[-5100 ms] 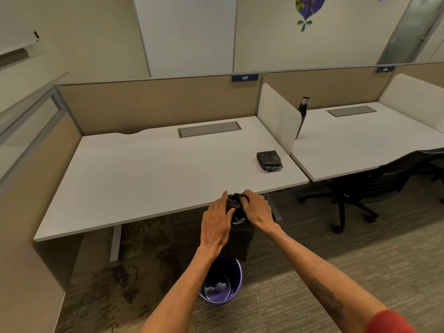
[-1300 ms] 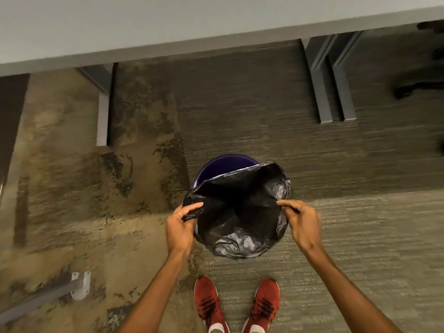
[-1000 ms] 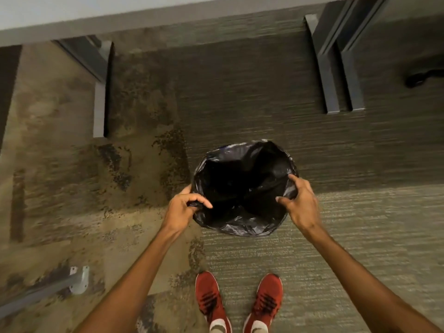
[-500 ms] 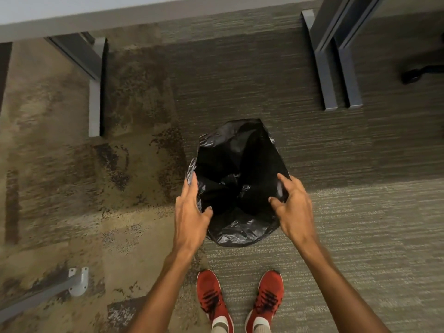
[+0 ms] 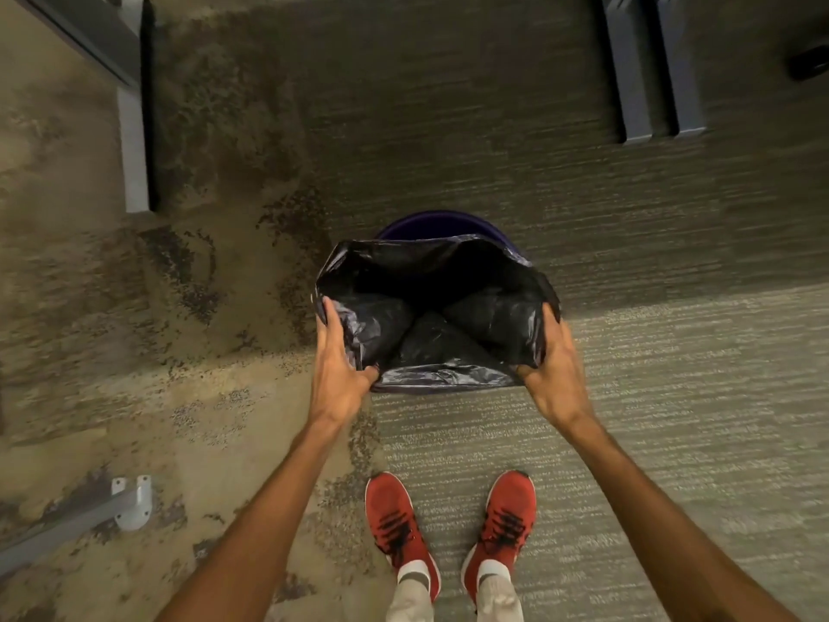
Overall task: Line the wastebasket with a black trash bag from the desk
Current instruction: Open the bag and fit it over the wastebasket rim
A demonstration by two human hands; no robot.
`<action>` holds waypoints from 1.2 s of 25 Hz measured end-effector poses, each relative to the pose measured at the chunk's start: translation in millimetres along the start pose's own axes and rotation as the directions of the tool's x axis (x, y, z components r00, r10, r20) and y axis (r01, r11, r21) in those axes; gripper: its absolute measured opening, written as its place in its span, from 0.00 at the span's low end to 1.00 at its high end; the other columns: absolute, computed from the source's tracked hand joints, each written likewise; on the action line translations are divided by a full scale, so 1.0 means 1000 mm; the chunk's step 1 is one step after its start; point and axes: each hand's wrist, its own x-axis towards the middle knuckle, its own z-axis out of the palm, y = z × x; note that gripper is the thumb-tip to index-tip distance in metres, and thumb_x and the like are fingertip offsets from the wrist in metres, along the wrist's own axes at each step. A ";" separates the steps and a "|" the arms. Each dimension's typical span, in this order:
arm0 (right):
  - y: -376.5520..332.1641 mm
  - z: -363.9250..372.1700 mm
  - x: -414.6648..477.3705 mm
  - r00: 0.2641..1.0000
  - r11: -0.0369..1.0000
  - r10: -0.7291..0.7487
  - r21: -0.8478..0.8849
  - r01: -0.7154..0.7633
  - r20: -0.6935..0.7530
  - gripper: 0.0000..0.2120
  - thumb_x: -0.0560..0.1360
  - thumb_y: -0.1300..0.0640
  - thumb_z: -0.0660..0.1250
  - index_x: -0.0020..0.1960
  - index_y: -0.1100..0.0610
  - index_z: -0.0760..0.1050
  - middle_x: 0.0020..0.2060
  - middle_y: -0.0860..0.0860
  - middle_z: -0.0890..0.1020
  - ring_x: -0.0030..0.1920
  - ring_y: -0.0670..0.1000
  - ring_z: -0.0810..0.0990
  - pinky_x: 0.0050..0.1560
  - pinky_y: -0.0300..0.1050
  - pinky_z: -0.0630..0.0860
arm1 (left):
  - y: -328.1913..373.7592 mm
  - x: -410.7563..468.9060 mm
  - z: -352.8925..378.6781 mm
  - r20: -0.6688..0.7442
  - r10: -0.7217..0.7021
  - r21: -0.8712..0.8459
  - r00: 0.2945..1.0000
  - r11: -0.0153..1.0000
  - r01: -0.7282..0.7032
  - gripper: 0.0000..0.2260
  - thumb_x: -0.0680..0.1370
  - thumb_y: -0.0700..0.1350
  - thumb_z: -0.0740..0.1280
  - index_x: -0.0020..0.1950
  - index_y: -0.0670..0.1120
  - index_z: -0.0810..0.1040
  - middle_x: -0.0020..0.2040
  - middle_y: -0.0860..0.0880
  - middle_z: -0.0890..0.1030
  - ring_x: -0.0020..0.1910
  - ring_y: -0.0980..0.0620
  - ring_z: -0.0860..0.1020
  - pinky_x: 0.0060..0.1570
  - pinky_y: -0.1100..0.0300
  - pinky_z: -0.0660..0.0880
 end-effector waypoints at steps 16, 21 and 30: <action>0.060 0.039 0.020 0.918 0.743 0.388 0.561 -0.365 0.082 0.29 0.79 0.72 0.62 0.76 0.55 0.65 0.67 0.49 0.77 0.59 0.48 0.83 0.60 0.50 0.81 | -0.055 0.012 0.036 -0.085 0.039 0.253 0.996 0.967 -0.017 0.48 0.74 0.33 0.73 0.82 0.48 0.45 0.83 0.45 0.51 0.66 0.42 0.74 0.54 0.63 0.72; 0.057 0.039 0.018 0.983 0.920 0.155 0.349 -0.179 0.095 0.32 0.76 0.78 0.59 0.72 0.51 0.69 0.65 0.38 0.73 0.64 0.48 0.77 0.61 0.58 0.80 | -0.056 0.013 0.033 -0.015 0.161 0.370 0.987 0.918 -0.144 0.56 0.70 0.33 0.77 0.82 0.50 0.39 0.82 0.56 0.35 0.62 0.42 0.78 0.41 0.64 0.75; 0.085 0.055 0.042 0.975 0.946 0.216 0.236 -0.220 0.042 0.27 0.78 0.72 0.63 0.71 0.49 0.69 0.54 0.54 0.83 0.41 0.56 0.82 0.40 0.54 0.84 | -0.074 0.024 0.035 0.002 0.125 0.525 0.992 0.844 -0.107 0.63 0.67 0.41 0.80 0.78 0.55 0.29 0.80 0.57 0.30 0.44 0.46 0.79 0.32 0.60 0.77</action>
